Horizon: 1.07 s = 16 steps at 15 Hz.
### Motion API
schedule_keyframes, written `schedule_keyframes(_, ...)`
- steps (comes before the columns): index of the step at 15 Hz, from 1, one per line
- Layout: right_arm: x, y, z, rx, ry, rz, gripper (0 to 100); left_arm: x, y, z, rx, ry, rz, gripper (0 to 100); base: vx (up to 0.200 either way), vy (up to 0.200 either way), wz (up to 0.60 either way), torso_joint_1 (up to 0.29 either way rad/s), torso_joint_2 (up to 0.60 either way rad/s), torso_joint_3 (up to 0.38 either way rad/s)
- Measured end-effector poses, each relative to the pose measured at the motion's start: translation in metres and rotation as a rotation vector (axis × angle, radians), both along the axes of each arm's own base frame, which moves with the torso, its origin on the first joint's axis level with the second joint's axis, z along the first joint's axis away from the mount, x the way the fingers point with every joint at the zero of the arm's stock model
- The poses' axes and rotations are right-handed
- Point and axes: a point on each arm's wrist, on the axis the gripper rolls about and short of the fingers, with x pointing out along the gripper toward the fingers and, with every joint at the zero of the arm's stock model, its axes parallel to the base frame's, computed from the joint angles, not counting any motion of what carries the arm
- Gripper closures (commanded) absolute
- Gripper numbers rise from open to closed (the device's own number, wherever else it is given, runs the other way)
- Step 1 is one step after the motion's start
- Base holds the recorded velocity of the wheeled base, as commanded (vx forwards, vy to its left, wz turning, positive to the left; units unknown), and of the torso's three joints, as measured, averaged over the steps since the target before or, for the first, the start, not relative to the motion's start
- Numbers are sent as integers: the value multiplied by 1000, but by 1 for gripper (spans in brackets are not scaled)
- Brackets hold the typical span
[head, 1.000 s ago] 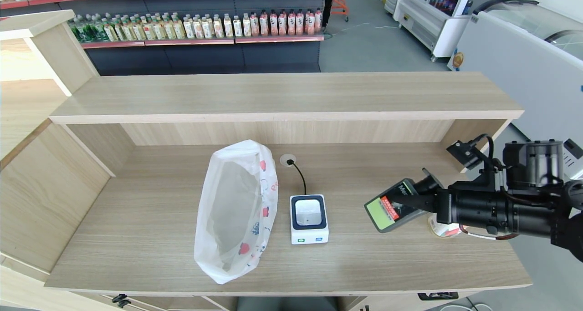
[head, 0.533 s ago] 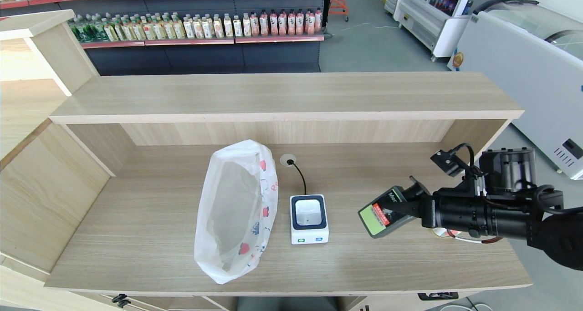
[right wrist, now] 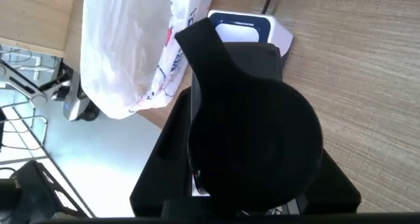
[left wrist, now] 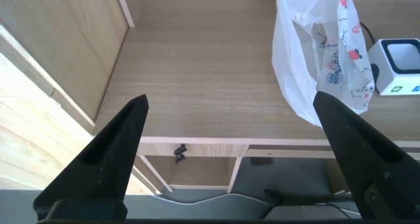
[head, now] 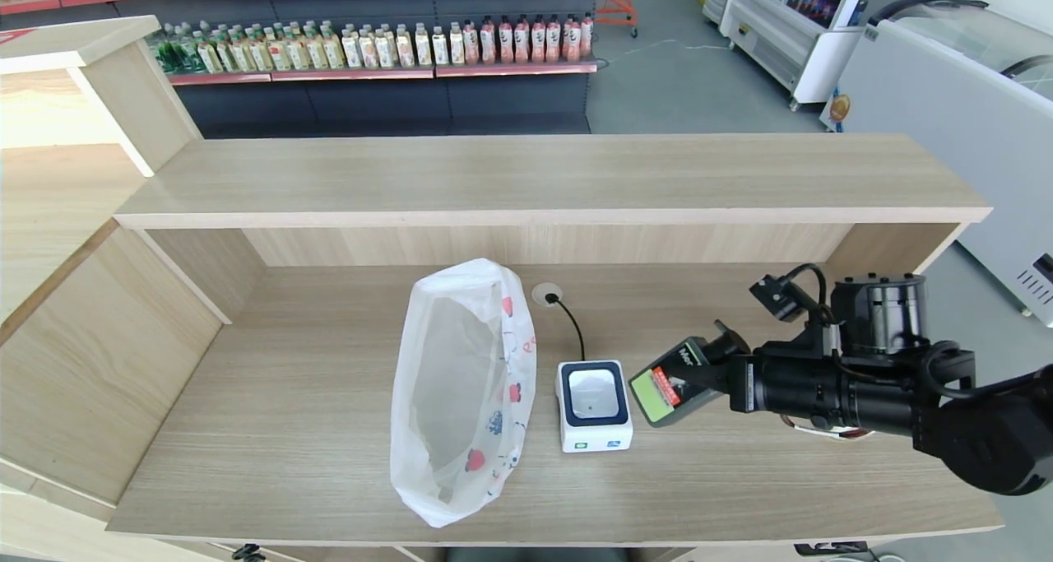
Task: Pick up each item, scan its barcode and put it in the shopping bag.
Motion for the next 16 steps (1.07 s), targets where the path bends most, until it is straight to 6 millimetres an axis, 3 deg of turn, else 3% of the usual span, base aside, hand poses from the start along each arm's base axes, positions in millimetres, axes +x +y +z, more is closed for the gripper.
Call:
schedule_keyframes(9, 28, 25, -33, -22, -1, 0, 100, 0, 0, 0, 0, 0, -1, 0, 0, 0, 0, 0, 0, 0)
schedule_keyframes(16, 50, 57, -39, 10, -10, -6, 100, 0, 0, 0, 0, 0, -1, 0, 0, 0, 0, 0, 0, 0)
